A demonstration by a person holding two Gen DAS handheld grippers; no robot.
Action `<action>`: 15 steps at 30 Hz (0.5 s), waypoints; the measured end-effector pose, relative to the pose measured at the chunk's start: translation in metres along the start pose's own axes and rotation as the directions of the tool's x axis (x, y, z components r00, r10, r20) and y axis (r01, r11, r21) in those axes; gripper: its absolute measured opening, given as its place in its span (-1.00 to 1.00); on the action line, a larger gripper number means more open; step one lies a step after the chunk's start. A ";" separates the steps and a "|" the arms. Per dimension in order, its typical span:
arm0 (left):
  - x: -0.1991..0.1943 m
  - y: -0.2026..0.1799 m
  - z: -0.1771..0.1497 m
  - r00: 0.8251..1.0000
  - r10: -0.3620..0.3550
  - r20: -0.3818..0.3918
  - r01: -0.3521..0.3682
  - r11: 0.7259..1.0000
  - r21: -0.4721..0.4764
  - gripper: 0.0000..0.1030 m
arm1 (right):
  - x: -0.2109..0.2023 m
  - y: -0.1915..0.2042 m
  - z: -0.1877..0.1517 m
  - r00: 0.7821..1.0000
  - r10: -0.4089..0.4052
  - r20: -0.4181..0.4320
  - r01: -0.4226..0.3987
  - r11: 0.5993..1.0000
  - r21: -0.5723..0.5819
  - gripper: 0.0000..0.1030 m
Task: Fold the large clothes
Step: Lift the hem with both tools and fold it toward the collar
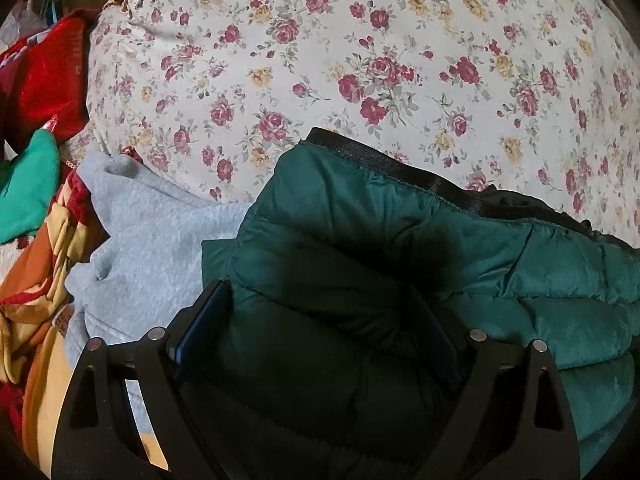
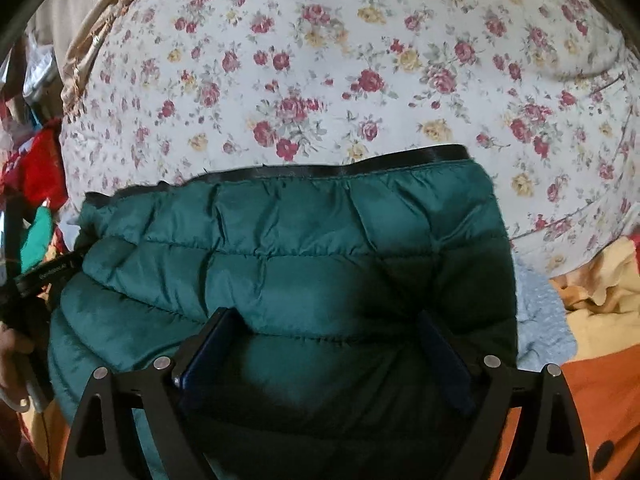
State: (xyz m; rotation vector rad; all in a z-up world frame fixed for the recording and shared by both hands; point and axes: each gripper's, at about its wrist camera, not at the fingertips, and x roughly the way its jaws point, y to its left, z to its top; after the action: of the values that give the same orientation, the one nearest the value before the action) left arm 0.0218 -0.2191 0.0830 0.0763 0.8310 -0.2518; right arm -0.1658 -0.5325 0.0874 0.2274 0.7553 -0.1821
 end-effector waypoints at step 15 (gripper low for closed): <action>-0.062 0.013 -0.029 0.998 -0.064 0.010 0.063 0.997 0.050 0.75 | -0.036 -0.010 -0.022 1.000 -0.002 -0.007 0.002 0.998 0.063 0.77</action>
State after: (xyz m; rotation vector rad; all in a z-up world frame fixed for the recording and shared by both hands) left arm -0.0356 -0.1904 0.1086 0.0951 0.8164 -0.3328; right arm -0.2083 -0.5333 0.0959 0.2876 0.7577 -0.2075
